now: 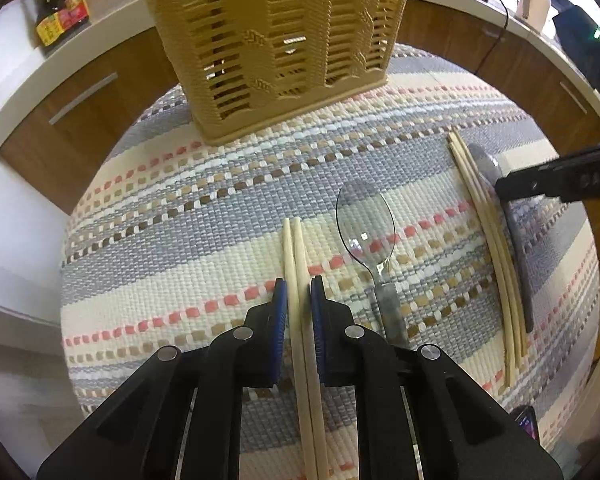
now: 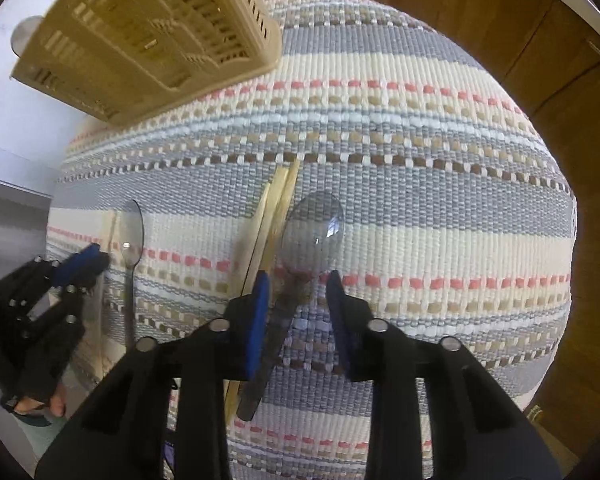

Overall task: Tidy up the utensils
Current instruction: 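Grasp a pair of chopsticks with the left tool while the right tool grasps a clear spoon, then carry the chopsticks and clear spoon over the basket and open both tools to drop them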

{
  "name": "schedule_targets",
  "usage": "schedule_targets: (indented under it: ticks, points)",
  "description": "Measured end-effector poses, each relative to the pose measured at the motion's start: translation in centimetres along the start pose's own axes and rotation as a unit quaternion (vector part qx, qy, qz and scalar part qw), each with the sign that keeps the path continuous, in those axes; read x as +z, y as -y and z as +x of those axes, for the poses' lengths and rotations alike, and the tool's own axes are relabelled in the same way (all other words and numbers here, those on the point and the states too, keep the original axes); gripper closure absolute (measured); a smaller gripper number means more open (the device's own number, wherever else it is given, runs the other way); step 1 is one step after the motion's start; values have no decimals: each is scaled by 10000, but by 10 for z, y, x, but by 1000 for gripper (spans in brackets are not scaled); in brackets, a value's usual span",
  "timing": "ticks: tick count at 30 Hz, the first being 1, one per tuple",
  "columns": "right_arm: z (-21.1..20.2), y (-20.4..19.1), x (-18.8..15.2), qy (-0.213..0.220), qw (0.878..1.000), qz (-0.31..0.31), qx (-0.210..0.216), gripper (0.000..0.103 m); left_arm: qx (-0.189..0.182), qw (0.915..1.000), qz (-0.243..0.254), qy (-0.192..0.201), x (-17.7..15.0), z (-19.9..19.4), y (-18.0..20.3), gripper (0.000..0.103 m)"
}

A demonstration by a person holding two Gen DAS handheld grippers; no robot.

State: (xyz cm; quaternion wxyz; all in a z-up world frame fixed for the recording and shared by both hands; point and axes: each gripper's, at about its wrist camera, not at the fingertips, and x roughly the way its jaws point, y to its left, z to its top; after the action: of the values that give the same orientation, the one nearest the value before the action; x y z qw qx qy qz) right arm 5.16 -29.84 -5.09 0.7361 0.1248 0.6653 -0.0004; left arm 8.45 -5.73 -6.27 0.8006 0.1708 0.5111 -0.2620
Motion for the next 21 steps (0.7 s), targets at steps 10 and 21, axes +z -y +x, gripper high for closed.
schedule_targets:
  ticks: [10, 21]
  points:
    - [8, -32, -3, -54, 9967, -238, -772, 88, -198, 9985, -273, 425, 3, -15, -25, 93]
    - [0, -56, -30, 265, 9952, -724, -603, 94, -302, 9907, -588, 1192, 0, -59, -36, 93]
